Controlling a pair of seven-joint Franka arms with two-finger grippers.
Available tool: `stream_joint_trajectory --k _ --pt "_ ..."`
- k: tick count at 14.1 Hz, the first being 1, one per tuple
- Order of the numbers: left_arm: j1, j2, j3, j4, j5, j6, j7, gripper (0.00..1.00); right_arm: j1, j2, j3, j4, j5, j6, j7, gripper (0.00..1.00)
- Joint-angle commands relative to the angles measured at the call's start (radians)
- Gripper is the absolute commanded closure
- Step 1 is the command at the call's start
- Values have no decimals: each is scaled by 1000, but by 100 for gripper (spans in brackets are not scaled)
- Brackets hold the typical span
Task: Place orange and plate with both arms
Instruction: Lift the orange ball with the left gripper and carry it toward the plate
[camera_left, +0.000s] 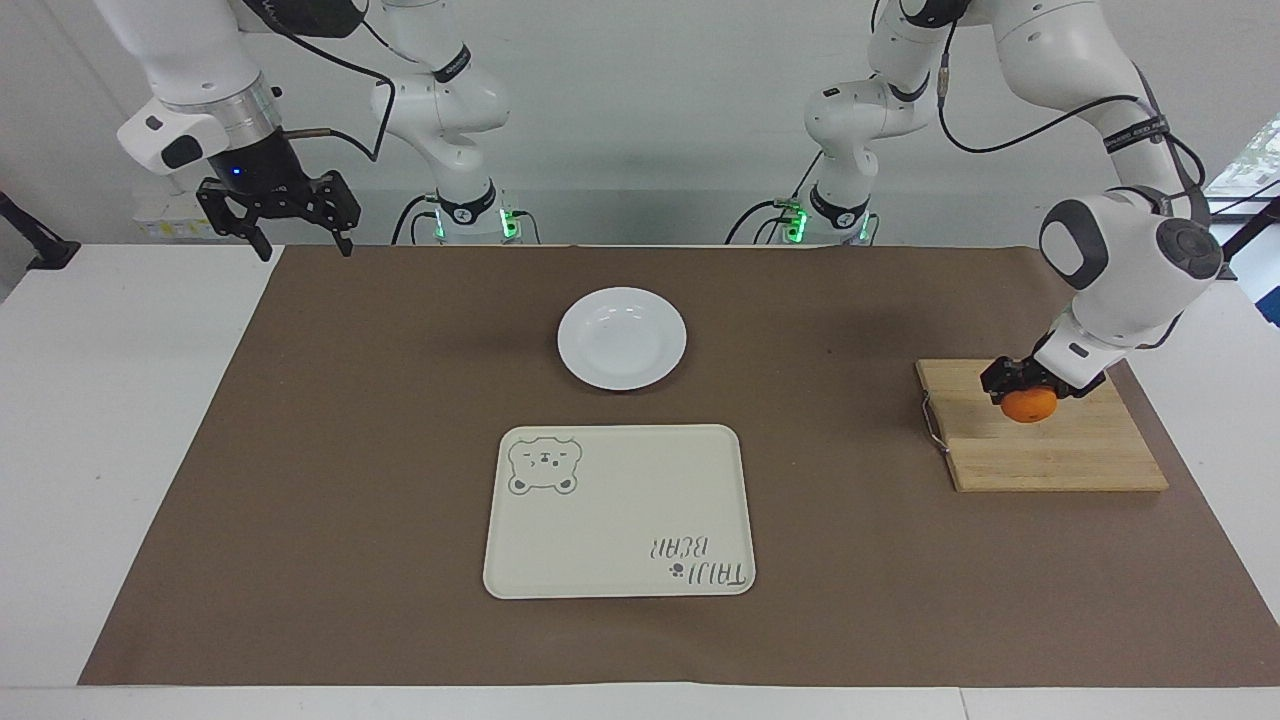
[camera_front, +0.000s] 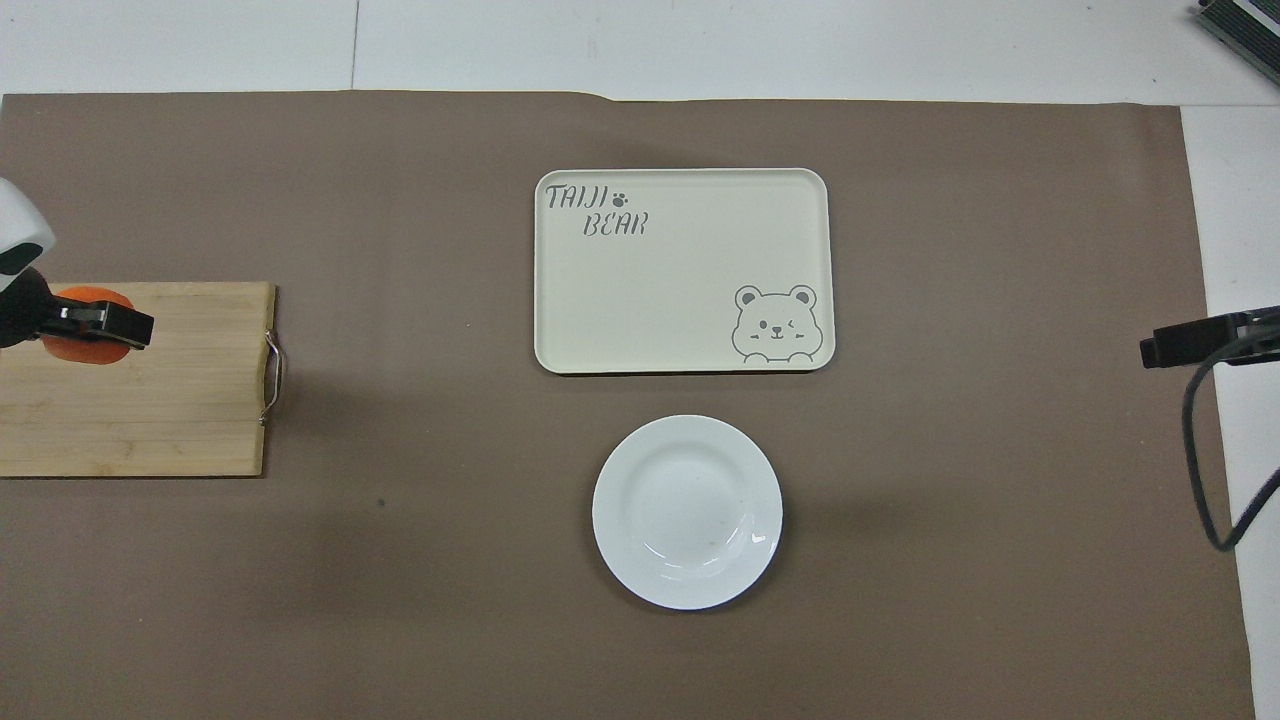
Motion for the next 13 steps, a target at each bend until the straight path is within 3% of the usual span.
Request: stream_joint_trajectory --k 1,4,7,13 --pt "-48 -31 7 73 7 -122 -48 100 -6 -1 2 5 3 3 -16 0" --pt "-78 -21 -7 175 16 -223 -56 100 -7 -3 2 9 -2 7 -15 0" --pt "-97 -34 -11 134 15 -207 -65 100 -9 -23 -6 -10 -9 1 -18 0" --pt "-288 -44 -13 127 9 -204 -321 100 -3 -26 -3 -14 -9 4 56 0"
